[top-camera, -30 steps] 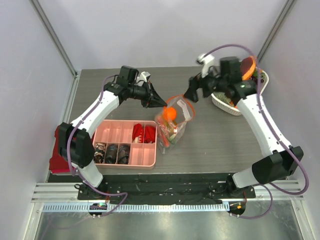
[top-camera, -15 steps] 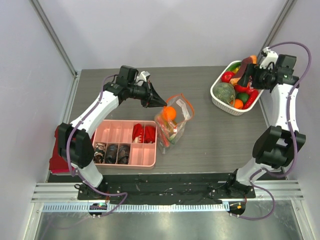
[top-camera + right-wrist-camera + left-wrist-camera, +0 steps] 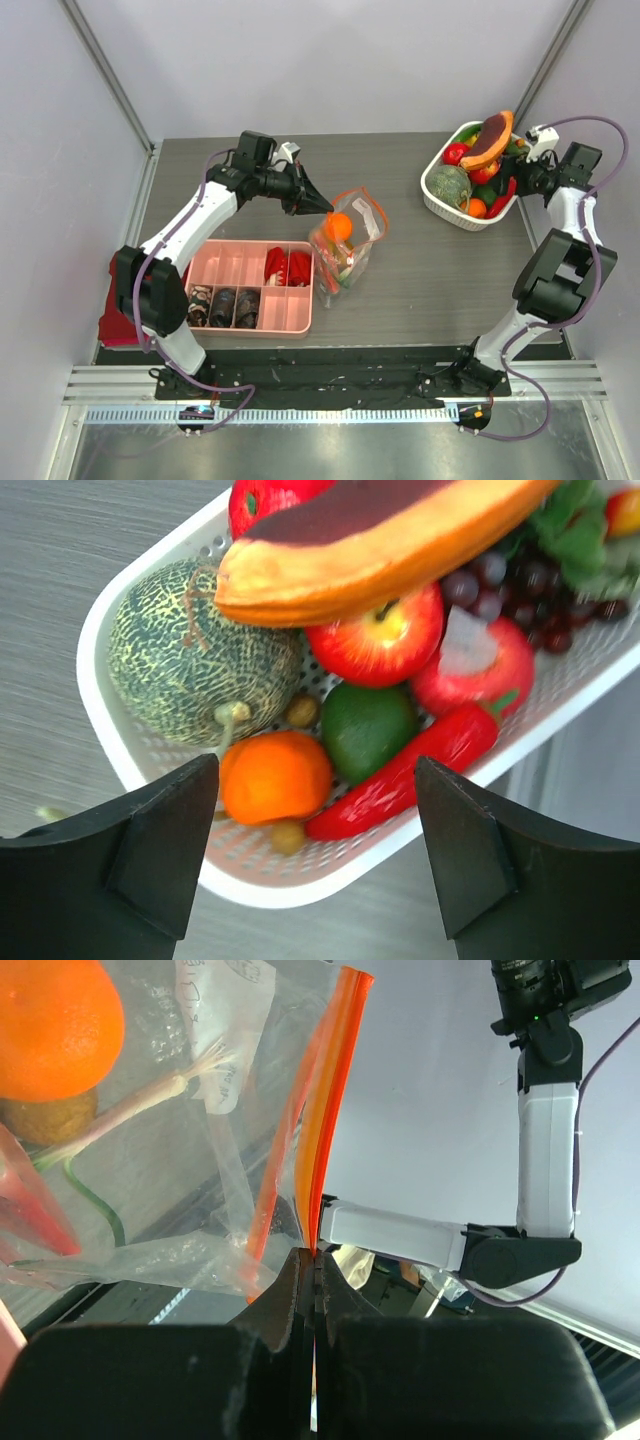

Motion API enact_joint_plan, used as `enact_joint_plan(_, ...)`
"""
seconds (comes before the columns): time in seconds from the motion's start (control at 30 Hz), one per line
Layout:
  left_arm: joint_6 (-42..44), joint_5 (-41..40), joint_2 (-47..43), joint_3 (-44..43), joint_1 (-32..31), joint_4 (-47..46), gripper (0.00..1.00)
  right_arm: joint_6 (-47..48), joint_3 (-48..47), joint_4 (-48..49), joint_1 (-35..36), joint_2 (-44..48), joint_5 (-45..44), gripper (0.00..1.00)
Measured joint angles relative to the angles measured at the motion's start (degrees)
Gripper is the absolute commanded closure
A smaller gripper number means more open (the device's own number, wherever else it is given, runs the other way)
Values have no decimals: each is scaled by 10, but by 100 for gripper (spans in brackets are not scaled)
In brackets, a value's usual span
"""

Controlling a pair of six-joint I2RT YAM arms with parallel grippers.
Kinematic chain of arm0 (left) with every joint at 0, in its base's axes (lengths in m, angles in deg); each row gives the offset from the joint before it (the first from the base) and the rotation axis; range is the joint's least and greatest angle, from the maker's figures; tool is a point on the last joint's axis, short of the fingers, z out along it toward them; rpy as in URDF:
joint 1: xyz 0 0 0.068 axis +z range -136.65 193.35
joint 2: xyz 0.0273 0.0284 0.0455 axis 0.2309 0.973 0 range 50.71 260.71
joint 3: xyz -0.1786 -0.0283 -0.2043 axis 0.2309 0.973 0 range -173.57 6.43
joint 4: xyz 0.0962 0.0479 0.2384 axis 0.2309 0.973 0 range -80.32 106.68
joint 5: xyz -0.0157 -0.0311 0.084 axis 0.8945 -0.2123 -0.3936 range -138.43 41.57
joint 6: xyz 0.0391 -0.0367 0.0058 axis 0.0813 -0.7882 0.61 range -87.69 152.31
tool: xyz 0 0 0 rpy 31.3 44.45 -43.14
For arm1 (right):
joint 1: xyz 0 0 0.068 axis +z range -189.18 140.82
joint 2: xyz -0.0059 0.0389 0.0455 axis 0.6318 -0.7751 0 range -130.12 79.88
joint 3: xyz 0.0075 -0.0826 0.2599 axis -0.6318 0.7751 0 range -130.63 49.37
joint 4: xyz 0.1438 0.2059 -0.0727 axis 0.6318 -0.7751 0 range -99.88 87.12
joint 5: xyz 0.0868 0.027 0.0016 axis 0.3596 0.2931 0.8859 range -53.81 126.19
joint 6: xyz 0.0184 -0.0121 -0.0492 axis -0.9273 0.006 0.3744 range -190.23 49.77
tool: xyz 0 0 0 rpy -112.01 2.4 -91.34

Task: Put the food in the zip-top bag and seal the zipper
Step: Pick up the fake fruit from the bin.

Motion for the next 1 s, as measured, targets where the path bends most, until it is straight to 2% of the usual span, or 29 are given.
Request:
enact_joint_plan(0.3, 1, 0, 0, 0, 2, 1, 100, 111, -72, 58, -9, -101, 81, 12)
enact_joint_plan(0.7, 5, -3, 6, -12, 7, 13, 100, 308, -78, 49, -9, -136, 121, 12)
enact_joint_plan(1.0, 15, -9, 9, -24, 7, 19, 100, 366, -97, 38, -9, -174, 135, 9)
